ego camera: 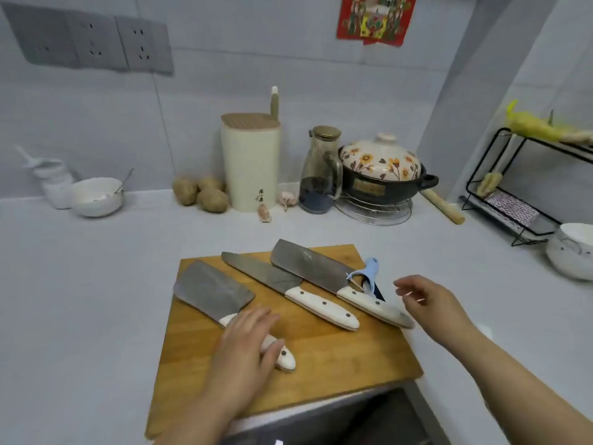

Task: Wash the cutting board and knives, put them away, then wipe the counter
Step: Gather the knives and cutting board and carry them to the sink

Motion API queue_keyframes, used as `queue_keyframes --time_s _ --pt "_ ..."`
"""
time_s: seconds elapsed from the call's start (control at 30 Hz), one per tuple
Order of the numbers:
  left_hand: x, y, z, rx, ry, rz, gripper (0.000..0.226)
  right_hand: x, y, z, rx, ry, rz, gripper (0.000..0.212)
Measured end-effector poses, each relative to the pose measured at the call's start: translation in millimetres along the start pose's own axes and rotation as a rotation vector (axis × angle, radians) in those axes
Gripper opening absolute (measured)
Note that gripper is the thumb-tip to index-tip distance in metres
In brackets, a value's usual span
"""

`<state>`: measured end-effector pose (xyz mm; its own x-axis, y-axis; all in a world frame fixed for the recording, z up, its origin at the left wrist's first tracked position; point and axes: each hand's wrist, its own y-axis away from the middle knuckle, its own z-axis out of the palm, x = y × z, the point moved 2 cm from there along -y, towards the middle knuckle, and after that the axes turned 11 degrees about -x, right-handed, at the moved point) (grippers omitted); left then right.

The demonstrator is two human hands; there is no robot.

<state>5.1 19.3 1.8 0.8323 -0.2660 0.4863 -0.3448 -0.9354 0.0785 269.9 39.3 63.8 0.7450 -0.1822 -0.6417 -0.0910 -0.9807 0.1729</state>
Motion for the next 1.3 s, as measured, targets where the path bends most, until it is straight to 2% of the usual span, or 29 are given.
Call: queue_keyframes --time_s 0.03,0.1,0.2,0.3,0.4,0.5,0.6,0.73,0.9,1.0,1.07,1.2,1.27,1.3 --pt "-4 -6 -2 -0.035 0.057 -0.003 0.064 2 -16 -1 0.015 0.076 0.021 0.030" --pt "-17 -17 8 -0.033 -0.001 0.028 0.062 8 -44 -1 0.016 0.208 0.076 0.036" --pt "-29 -24 18 -0.004 -0.045 0.109 0.064 11 -73 3 -0.075 0.412 0.117 0.045" --pt "-30 -26 17 0.025 -0.076 0.146 0.051 5 -93 10 -0.158 0.598 0.077 0.055" --pt "-31 -29 18 0.074 -0.075 0.185 0.037 -1 -106 19 -0.245 0.807 0.008 0.057" --pt "-34 -28 23 0.128 -0.071 0.225 0.037 -5 -113 27 -0.318 0.998 -0.088 0.050" --pt "-33 -27 22 0.135 -0.075 0.222 0.045 -7 -116 29 -0.330 1.066 -0.125 0.045" --pt "-31 -27 19 0.130 -0.074 0.233 0.033 -2 -119 28 -0.169 1.193 -0.414 0.038" --pt "-28 -25 16 0.148 -0.061 0.237 0.030 11 -121 27 -0.153 1.192 -0.435 0.052" --pt "-27 -25 13 0.161 -0.043 0.270 0.028 14 -117 21 -0.145 1.165 -0.439 0.051" --pt "-28 -25 12 0.161 -0.032 0.286 0.027 16 -112 14 -0.152 1.149 -0.445 0.047" --pt "-29 -30 8 0.152 -0.004 0.304 0.029 20 -102 -3 -0.110 0.970 -0.367 0.035" --pt "-24 -31 6 0.151 -0.005 0.324 0.029 19 -93 -15 -0.036 0.778 -0.210 0.013" --pt "-19 -29 6 0.154 0.006 0.345 0.029 19 -87 -20 0.014 0.702 -0.112 0.009"
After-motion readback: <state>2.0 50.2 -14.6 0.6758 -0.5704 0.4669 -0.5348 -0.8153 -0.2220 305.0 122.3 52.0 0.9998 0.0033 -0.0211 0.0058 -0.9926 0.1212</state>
